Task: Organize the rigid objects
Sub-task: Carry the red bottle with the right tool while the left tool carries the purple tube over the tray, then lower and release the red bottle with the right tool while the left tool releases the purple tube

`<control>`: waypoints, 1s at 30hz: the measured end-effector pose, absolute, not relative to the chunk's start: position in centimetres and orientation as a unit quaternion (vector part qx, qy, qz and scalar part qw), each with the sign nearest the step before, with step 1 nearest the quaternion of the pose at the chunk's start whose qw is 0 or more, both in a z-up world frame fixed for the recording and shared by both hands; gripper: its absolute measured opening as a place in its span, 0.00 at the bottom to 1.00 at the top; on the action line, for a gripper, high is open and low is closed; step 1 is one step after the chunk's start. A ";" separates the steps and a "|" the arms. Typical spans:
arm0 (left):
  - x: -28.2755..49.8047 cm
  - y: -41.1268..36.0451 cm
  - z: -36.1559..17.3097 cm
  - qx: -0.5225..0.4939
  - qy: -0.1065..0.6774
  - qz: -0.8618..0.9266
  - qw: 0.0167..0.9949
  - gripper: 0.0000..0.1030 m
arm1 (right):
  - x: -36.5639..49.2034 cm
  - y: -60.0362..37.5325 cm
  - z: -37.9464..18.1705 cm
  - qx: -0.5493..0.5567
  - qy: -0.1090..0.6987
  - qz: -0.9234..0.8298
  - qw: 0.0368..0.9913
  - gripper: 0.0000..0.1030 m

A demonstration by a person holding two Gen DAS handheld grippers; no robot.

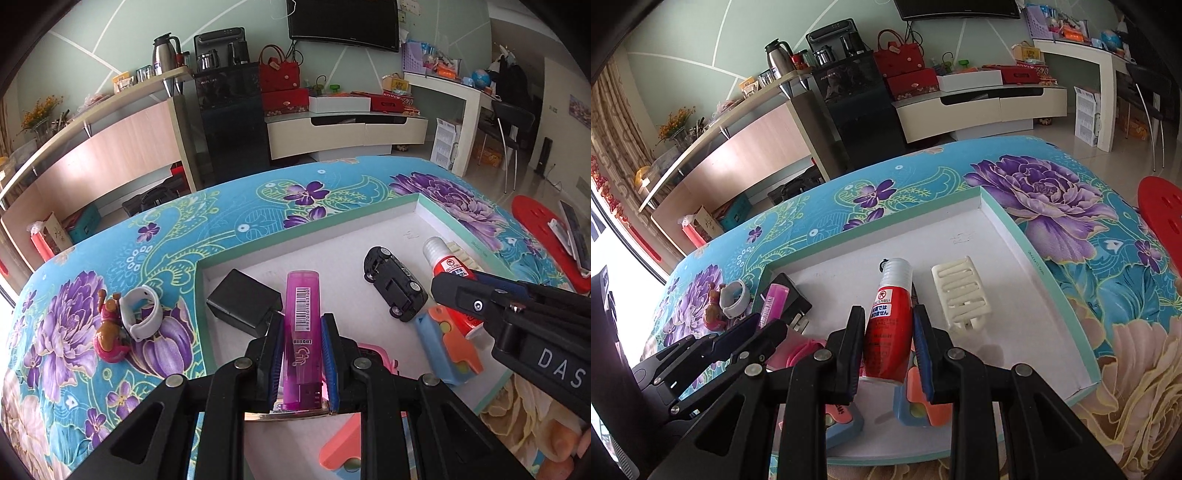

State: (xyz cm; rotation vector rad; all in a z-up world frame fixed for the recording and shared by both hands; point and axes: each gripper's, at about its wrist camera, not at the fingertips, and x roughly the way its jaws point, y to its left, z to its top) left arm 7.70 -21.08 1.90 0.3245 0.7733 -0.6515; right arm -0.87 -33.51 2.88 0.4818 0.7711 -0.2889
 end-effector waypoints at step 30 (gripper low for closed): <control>7.6 -21.4 1.4 0.164 0.383 -0.309 0.855 0.22 | 0.0 -33.4 0.8 0.238 0.407 -0.127 0.873 0.27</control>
